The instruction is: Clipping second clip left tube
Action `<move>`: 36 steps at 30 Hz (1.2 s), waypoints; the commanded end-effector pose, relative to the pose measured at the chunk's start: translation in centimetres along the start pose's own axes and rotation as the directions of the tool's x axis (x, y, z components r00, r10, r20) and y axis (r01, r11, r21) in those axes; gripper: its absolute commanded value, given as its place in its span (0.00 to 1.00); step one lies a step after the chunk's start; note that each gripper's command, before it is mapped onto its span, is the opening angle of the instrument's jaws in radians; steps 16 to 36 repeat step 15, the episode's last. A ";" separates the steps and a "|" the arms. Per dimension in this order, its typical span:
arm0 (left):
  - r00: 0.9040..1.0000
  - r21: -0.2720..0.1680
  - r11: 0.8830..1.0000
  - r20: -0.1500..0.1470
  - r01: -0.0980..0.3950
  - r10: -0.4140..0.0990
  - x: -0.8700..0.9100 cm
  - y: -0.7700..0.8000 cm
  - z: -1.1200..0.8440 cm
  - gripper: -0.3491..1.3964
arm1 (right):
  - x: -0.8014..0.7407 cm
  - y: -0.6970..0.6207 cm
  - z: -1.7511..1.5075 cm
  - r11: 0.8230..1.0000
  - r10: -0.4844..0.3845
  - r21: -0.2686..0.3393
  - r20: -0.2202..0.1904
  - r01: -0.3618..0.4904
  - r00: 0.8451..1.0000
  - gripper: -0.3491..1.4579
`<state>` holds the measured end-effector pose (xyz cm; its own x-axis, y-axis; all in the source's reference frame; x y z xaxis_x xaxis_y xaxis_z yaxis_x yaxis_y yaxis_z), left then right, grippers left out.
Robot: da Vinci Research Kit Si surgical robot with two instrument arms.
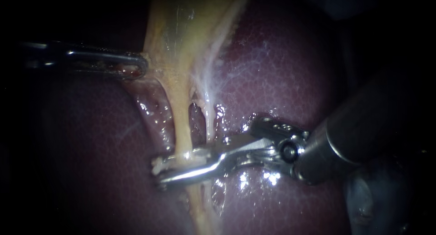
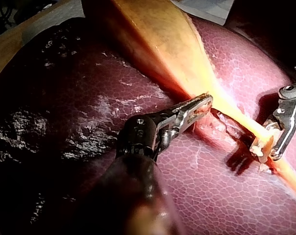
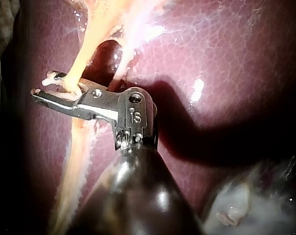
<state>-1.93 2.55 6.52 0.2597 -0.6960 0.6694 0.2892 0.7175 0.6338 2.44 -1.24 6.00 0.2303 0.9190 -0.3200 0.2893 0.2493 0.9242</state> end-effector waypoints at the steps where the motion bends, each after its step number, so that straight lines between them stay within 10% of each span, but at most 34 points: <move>1: 1.000 0.000 1.000 0.000 0.000 0.000 0.00 0.00 0.00 0.00 | 0.00 -0.02 0.00 1.000 0.020 0.002 0.001 -0.020 1.000 0.00; 36: 1.000 0.000 1.000 0.000 0.000 0.000 0.01 0.02 0.00 0.00 | 0.00 -0.01 -0.02 0.999 0.032 0.002 0.001 -0.032 0.999 0.00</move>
